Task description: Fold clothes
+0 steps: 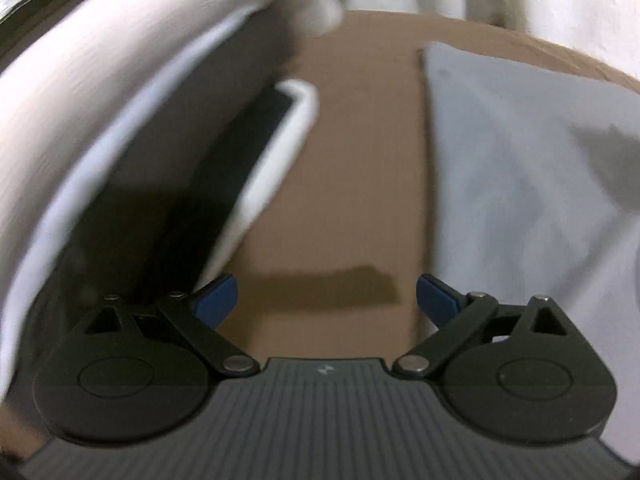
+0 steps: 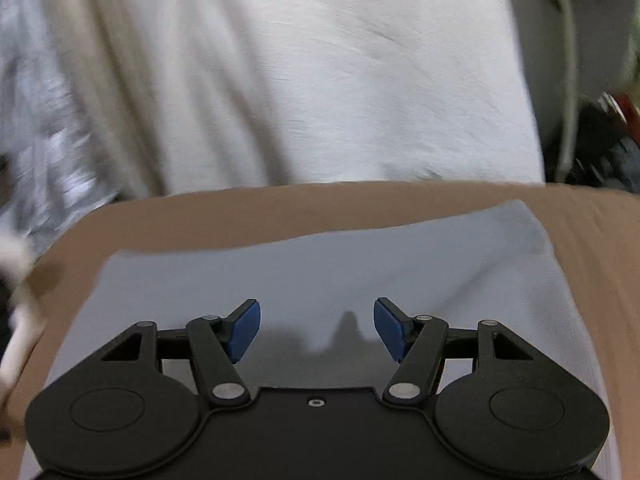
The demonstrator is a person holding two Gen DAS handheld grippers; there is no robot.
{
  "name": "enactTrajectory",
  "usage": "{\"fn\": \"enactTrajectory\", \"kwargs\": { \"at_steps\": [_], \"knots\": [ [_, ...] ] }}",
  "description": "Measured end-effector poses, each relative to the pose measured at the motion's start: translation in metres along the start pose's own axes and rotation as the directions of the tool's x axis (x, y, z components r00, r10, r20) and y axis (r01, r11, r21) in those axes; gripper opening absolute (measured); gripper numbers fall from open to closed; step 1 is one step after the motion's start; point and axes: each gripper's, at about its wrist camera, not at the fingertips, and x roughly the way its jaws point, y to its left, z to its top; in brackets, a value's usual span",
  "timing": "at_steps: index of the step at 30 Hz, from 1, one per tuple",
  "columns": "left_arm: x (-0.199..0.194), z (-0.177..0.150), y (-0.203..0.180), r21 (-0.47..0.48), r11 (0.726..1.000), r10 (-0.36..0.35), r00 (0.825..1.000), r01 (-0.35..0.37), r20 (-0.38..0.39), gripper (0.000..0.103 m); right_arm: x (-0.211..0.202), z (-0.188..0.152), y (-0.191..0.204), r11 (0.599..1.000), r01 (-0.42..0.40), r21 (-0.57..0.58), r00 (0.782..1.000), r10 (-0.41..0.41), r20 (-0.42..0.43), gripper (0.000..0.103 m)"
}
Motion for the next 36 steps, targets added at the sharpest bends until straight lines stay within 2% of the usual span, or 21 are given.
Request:
{"fn": "enactTrajectory", "kwargs": {
  "at_steps": [3, 4, 6, 8, 10, 12, 13, 15, 17, 18, 19, 23, 26, 27, 30, 31, 33, 34, 36],
  "knots": [
    [-0.032, -0.019, 0.017, -0.012, 0.999, -0.052, 0.998, 0.053, 0.033, 0.097, -0.034, -0.029, 0.053, 0.975, -0.017, -0.220, 0.999, 0.023, 0.025, 0.068],
    [-0.042, -0.025, 0.022, -0.015, 0.998, -0.053, 0.998, 0.054, 0.042, 0.097, -0.044, -0.036, 0.065, 0.968, -0.041, -0.246, 0.999, 0.047, 0.019, 0.068],
    [-0.060, -0.039, 0.035, -0.024, 0.999, -0.043, 0.997, 0.044, 0.057, 0.099, -0.064, -0.048, 0.086, 0.964, -0.104, -0.243, 0.995, 0.103, -0.017, 0.068],
    [-0.069, -0.057, 0.053, -0.060, 0.998, -0.010, 1.000, 0.012, 0.026, 0.102, -0.087, -0.059, 0.105, 0.960, -0.171, -0.223, 0.985, 0.164, -0.049, 0.068],
    [-0.069, -0.082, 0.081, -0.147, 0.988, 0.033, 0.998, -0.040, -0.046, 0.102, -0.109, -0.074, 0.119, 0.952, -0.248, -0.182, 0.968, 0.235, -0.088, 0.069],
    [-0.060, -0.104, 0.116, -0.251, 0.963, 0.064, 0.990, -0.095, -0.128, 0.102, -0.130, -0.092, 0.132, 0.935, -0.326, -0.138, 0.941, 0.307, -0.141, 0.069],
    [-0.057, -0.116, 0.132, -0.326, 0.937, 0.076, 0.986, -0.122, -0.151, 0.102, -0.138, -0.102, 0.137, 0.924, -0.360, -0.127, 0.926, 0.337, -0.169, 0.069],
    [-0.053, -0.143, 0.164, -0.485, 0.856, 0.096, 0.978, -0.177, -0.187, 0.102, -0.150, -0.120, 0.150, 0.905, -0.408, -0.123, 0.901, 0.377, -0.216, 0.069],
    [-0.047, -0.157, 0.186, -0.628, 0.772, -0.004, 0.988, -0.095, -0.155, 0.101, -0.164, -0.139, 0.163, 0.881, -0.458, -0.115, 0.870, 0.418, -0.261, 0.069],
    [-0.044, -0.163, 0.196, -0.692, 0.720, -0.061, 0.990, -0.044, -0.126, 0.101, -0.171, -0.148, 0.169, 0.860, -0.499, -0.108, 0.845, 0.455, -0.283, 0.069],
    [-0.042, -0.164, 0.197, -0.702, 0.712, -0.088, 0.990, -0.014, -0.109, 0.101, -0.177, -0.157, 0.175, 0.836, -0.539, -0.100, 0.819, 0.492, -0.296, 0.069],
    [-0.033, -0.158, 0.187, -0.664, 0.744, -0.159, 0.985, 0.076, -0.066, 0.102, -0.196, -0.187, 0.209, 0.719, -0.685, -0.114, 0.707, 0.619, -0.343, 0.069],
    [-0.027, -0.154, 0.180, -0.631, 0.762, -0.214, 0.976, 0.143, -0.037, 0.103, -0.205, -0.207, 0.240, 0.640, -0.741, -0.204, 0.655, 0.620, -0.432, 0.069],
    [-0.025, -0.153, 0.178, -0.620, 0.767, -0.232, 0.972, 0.166, -0.027, 0.103, -0.208, -0.213, 0.248, 0.619, -0.745, -0.249, 0.654, 0.604, -0.455, 0.069],
    [-0.021, -0.142, 0.163, -0.580, 0.808, -0.130, 0.992, 0.101, -0.007, 0.101, -0.209, -0.228, 0.262, 0.603, -0.712, -0.360, 0.695, 0.529, -0.487, 0.069],
    [-0.020, -0.139, 0.159, -0.560, 0.822, -0.130, 0.992, 0.108, 0.001, 0.093, -0.206, -0.232, 0.263, 0.611, -0.705, -0.361, 0.700, 0.517, -0.492, 0.070],
    [-0.021, -0.135, 0.149, -0.513, 0.847, -0.149, 0.989, 0.137, 0.018, 0.016, -0.202, -0.239, 0.260, 0.629, -0.705, -0.327, 0.696, 0.528, -0.487, 0.071],
    [-0.021, -0.133, 0.145, -0.489, 0.859, -0.159, 0.987, 0.151, 0.026, 0.009, -0.201, -0.240, 0.259, 0.631, -0.711, -0.311, 0.690, 0.538, -0.485, 0.072],
    [-0.046, -0.134, 0.137, -0.502, 0.843, -0.147, 0.980, 0.194, 0.132, 0.008, -0.202, -0.242, 0.258, 0.627, -0.722, -0.292, 0.677, 0.552, -0.487, 0.073]
  ]
}}
